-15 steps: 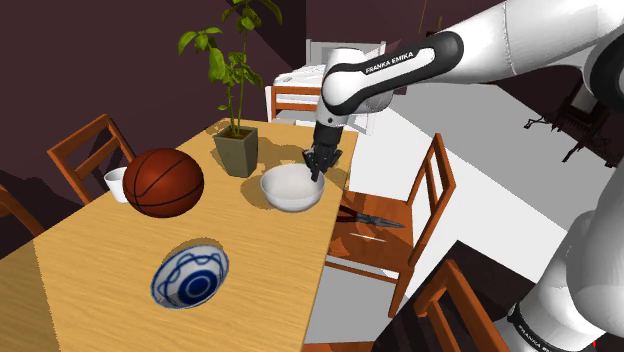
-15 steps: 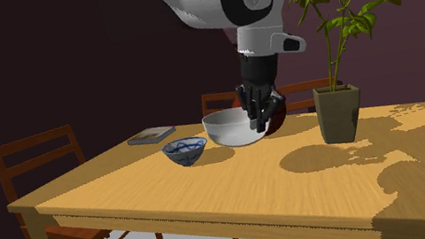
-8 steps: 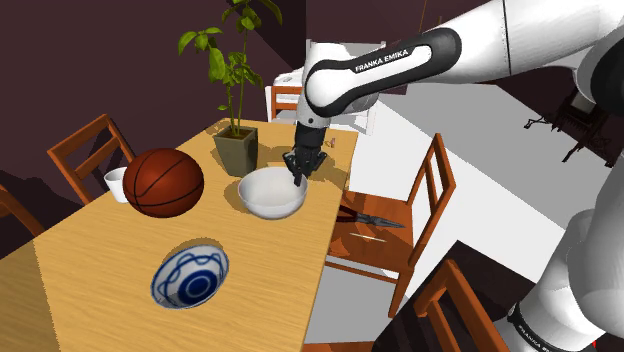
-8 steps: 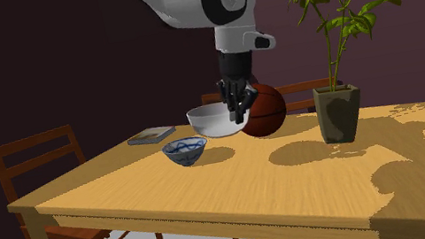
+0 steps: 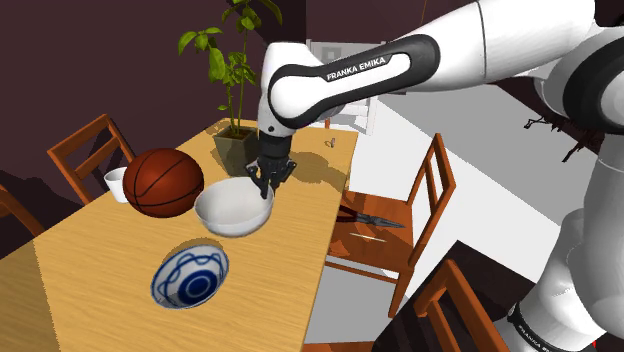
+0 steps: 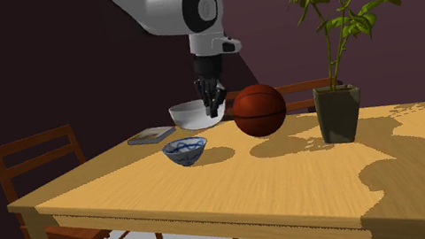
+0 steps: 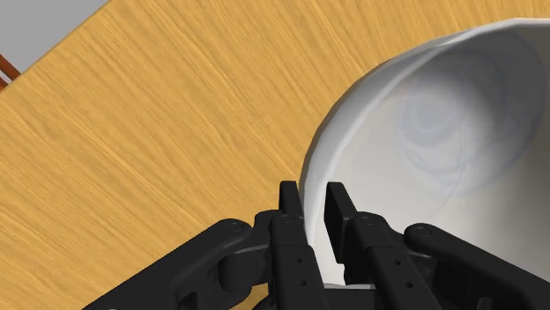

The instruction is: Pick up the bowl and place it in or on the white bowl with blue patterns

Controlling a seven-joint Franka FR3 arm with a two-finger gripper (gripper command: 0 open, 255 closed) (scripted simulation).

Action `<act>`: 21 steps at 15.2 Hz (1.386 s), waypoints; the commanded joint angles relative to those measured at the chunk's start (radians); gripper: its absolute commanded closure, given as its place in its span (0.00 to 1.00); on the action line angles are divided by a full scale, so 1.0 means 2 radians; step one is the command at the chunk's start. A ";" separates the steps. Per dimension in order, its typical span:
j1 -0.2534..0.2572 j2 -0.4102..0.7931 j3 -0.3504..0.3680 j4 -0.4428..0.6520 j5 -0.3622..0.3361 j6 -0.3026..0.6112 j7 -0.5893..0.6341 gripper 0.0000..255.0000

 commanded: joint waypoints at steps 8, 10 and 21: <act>0.069 0.097 0.020 0.150 -0.040 -0.039 0.103 1.00; 0.085 0.123 0.022 0.192 -0.048 -0.052 0.121 1.00; 0.084 0.134 0.021 0.134 -0.047 0.015 0.113 1.00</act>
